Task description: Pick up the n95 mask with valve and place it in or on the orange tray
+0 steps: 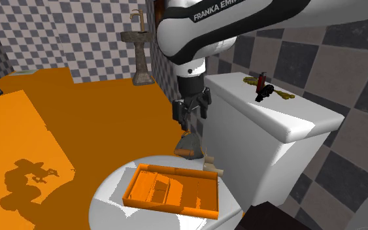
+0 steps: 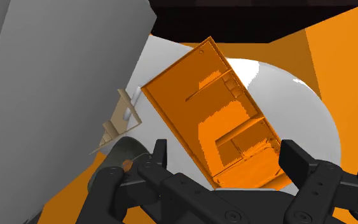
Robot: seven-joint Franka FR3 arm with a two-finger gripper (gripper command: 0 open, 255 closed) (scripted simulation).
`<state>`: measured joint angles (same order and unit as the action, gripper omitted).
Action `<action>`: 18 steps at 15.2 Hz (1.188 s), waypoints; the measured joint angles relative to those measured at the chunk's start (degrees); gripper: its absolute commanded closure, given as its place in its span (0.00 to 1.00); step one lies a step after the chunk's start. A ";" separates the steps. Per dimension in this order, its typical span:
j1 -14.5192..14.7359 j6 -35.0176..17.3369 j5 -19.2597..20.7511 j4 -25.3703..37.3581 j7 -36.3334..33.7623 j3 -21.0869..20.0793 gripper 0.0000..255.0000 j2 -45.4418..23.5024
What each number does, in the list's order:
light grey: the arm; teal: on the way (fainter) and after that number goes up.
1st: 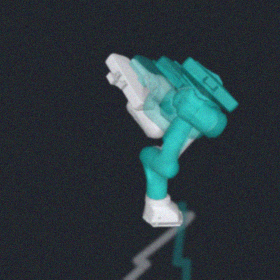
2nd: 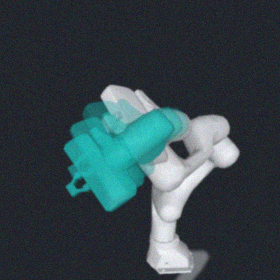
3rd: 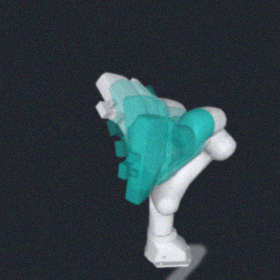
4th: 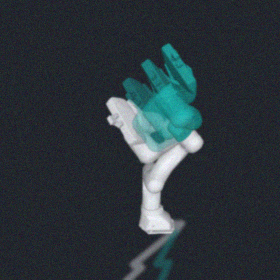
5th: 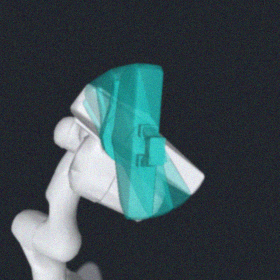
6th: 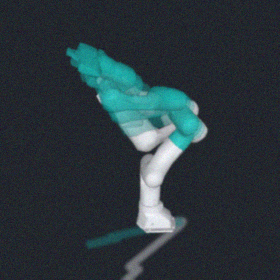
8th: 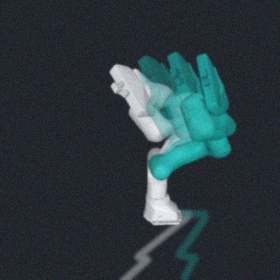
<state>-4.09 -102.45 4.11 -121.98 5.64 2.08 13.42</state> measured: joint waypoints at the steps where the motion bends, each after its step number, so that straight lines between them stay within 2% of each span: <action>1: -0.34 -0.69 0.01 1.67 0.14 0.43 0.00 -2.48; 11: -3.24 -5.52 -1.39 15.67 0.34 3.38 0.00 -23.02; 18: -6.33 -4.34 -3.55 31.84 1.24 4.94 0.00 -39.19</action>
<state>-10.42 -106.79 0.56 -90.13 6.88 7.01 -25.77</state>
